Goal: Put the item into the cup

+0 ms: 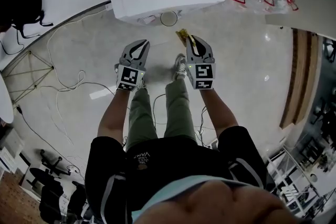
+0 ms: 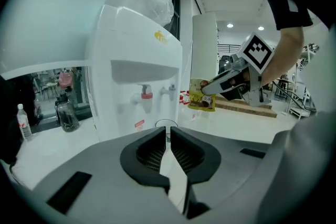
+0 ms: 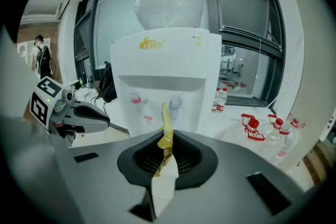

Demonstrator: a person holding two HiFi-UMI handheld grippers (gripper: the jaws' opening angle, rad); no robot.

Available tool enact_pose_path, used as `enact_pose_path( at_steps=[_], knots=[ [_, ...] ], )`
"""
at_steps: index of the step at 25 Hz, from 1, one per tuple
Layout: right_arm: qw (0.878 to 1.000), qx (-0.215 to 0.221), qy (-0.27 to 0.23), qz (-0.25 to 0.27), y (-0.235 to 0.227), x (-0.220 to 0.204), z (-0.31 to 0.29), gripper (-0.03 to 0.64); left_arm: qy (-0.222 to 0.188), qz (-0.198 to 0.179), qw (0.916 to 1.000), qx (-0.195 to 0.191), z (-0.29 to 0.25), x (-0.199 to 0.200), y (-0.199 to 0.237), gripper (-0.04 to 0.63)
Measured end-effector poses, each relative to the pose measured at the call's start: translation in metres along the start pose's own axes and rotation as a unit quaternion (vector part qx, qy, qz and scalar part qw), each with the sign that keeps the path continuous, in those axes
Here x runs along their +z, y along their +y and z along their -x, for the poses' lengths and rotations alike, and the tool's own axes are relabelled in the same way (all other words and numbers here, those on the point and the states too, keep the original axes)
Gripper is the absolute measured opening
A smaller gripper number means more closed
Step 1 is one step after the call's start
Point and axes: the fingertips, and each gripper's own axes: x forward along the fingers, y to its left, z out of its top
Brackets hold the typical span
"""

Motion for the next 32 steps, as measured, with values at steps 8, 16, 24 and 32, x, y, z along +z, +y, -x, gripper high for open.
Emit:
enact_pose_path(
  at_steps=[8,16,24,32],
  knots=[
    [0.995,0.018,-0.01,0.098,0.01,-0.007,-0.058,0.058,-0.005,0.0,0.9999,-0.01,-0.037,-0.034,0.0,0.025],
    [0.987,0.042,-0.022,0.157,0.018,-0.019,-0.1,0.058,0.0,-0.025,0.9993,-0.027,-0.081,-0.053,-0.004,0.05],
    [0.98,0.061,-0.041,0.185,0.016,-0.03,-0.124,0.058,0.009,-0.074,0.9959,-0.052,-0.117,-0.069,0.005,0.148],
    [0.971,0.081,-0.051,0.22,0.023,-0.029,-0.145,0.058,0.021,-0.079,0.9944,-0.067,-0.138,-0.084,-0.001,0.206]
  ],
)
